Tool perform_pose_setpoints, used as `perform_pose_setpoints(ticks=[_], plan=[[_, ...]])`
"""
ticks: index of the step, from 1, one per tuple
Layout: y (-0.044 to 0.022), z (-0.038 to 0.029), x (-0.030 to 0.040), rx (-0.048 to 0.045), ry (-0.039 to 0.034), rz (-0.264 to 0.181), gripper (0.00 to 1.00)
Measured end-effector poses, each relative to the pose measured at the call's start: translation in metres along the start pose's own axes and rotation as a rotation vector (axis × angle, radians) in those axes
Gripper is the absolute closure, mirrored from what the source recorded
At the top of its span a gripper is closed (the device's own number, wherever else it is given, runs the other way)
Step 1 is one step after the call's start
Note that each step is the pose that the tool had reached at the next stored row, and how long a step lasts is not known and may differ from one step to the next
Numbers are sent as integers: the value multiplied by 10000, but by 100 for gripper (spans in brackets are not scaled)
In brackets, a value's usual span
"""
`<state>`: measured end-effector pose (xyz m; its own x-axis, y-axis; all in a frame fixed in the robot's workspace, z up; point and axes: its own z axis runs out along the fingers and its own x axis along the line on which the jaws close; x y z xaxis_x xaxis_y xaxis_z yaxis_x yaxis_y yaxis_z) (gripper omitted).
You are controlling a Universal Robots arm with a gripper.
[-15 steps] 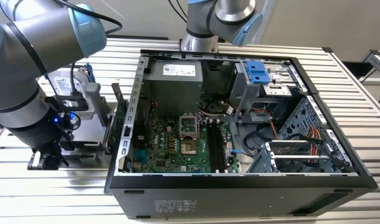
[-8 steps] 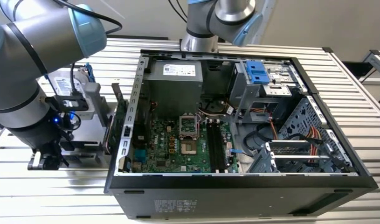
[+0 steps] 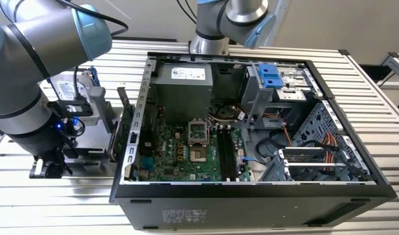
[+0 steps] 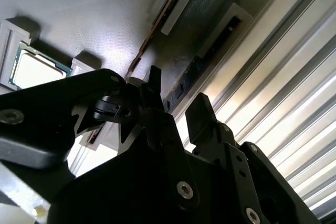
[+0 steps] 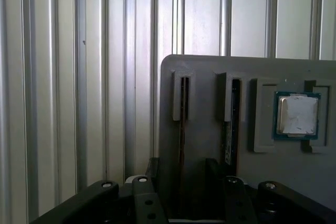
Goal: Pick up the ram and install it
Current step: 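Pick up the ram and move it above insertion slot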
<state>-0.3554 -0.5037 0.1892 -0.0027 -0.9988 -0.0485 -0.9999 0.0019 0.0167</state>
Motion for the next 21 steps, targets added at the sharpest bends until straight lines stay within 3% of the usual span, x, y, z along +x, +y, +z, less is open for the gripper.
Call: perform_pose_setpoints(ticks=[19,20,21], plan=[[0,0,0,-4,1,-95,0],[0,0,0,-6,2,-127,100],[0,0,0,-6,3,-132,100]])
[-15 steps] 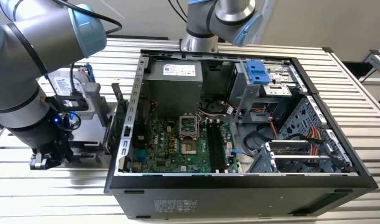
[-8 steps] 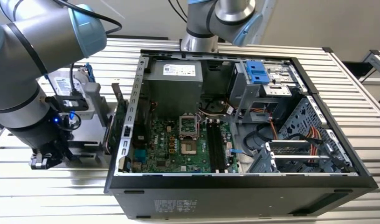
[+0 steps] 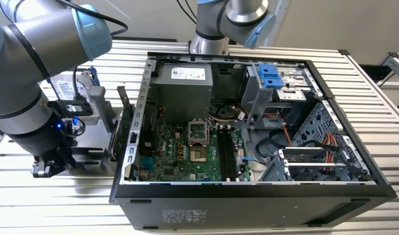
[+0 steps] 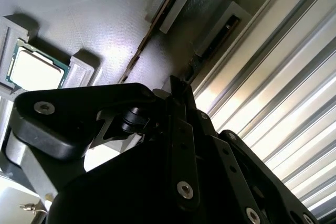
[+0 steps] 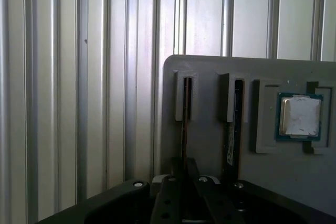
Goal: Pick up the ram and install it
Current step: 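Pick up the ram and move it above insertion slot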
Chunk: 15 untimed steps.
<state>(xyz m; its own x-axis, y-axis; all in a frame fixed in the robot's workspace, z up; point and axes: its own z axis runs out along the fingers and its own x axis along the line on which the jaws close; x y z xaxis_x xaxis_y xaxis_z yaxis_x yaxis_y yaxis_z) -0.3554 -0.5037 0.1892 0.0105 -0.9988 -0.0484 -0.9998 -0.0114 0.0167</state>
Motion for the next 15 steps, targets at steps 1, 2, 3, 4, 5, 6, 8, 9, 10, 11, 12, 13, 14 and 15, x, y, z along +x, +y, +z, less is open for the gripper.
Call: perform_pose_setpoints(ticks=[1,2,3,4,5,6,8,9,10,11,12,13,14,15], plan=[[0,0,0,0,0,-5,100],[0,0,0,0,0,-9,100],[0,0,0,-1,0,-14,100],[0,0,0,-1,0,-19,100],[0,0,0,-2,0,-23,100],[0,0,0,-2,0,-28,100],[0,0,0,-2,0,-38,100],[0,0,0,-3,1,-42,100],[0,0,0,-2,0,-47,100],[0,0,0,-3,0,-52,100],[0,0,0,-3,0,-57,100],[0,0,0,-4,1,-61,100],[0,0,0,-3,1,-63,100],[0,-3,-1,-3,0,-63,100]])
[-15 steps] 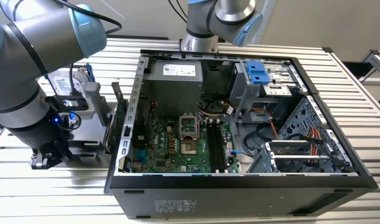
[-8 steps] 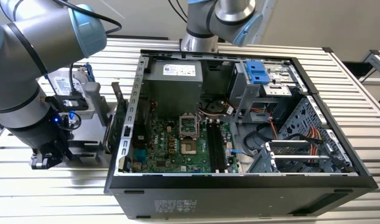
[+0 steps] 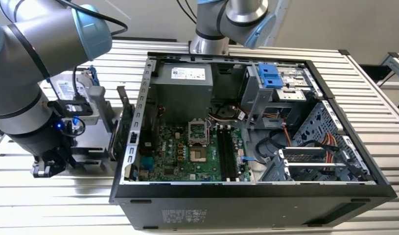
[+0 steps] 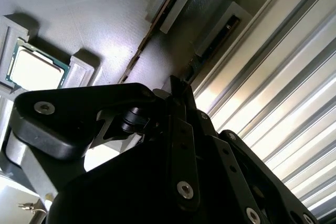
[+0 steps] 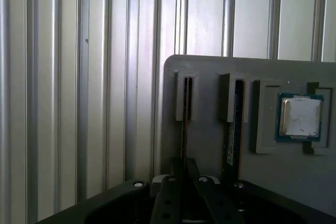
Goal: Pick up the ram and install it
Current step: 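Pick up the ram and move it above insertion slot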
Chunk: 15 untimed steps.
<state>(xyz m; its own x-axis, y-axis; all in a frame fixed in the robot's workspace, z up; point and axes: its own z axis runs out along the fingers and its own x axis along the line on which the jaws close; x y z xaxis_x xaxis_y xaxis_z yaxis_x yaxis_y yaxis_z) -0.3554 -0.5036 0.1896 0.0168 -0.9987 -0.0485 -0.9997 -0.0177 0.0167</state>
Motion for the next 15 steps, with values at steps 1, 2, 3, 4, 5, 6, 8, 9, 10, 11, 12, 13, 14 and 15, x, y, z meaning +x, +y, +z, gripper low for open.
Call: perform_pose_setpoints(ticks=[1,2,3,4,5,6,8,9,10,11,12,13,14,15], plan=[[0,-7,0,1,-1,0,100],[1,-17,-1,1,-1,0,100],[1,-29,-1,-1,0,0,100],[1,-42,-2,-1,0,0,100],[1,-55,-2,-1,0,0,100],[2,-70,-3,-1,0,0,100],[2,-104,-5,-1,0,0,100],[2,-120,-5,-1,0,0,100],[3,-136,-6,-1,1,-1,100],[3,-150,-7,-1,0,0,100],[3,-164,-8,-1,0,0,100],[3,-176,-8,0,0,0,100],[3,-189,-9,0,0,0,100],[4,-200,-9,0,-1,0,100]])
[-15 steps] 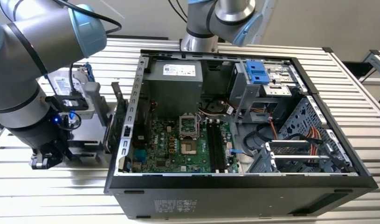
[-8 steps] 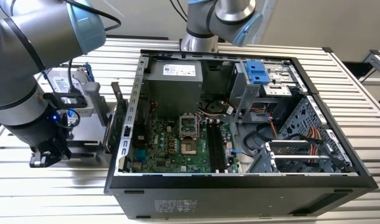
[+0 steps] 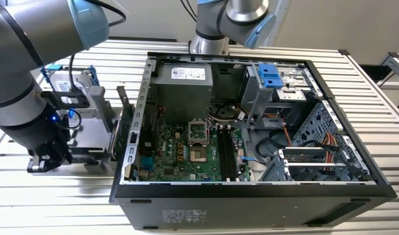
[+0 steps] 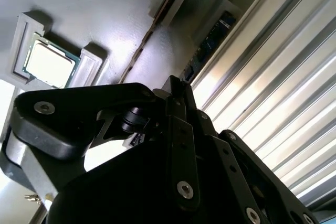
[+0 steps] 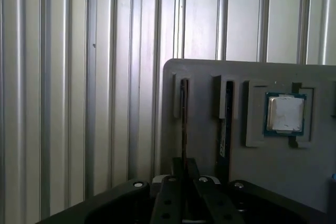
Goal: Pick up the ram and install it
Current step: 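Pick up the ram and move it above insertion slot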
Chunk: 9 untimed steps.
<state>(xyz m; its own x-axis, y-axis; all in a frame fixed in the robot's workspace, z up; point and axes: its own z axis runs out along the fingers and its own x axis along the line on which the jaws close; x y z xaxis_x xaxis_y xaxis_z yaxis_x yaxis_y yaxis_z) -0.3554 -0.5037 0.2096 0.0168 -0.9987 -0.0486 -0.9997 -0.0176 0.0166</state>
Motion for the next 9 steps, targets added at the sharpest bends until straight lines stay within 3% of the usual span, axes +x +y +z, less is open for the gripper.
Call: perform_pose_setpoints(ticks=[6,9], plan=[[2,-81,-4,3,-5,22,100],[2,-102,-3,6,-54,82,100]])
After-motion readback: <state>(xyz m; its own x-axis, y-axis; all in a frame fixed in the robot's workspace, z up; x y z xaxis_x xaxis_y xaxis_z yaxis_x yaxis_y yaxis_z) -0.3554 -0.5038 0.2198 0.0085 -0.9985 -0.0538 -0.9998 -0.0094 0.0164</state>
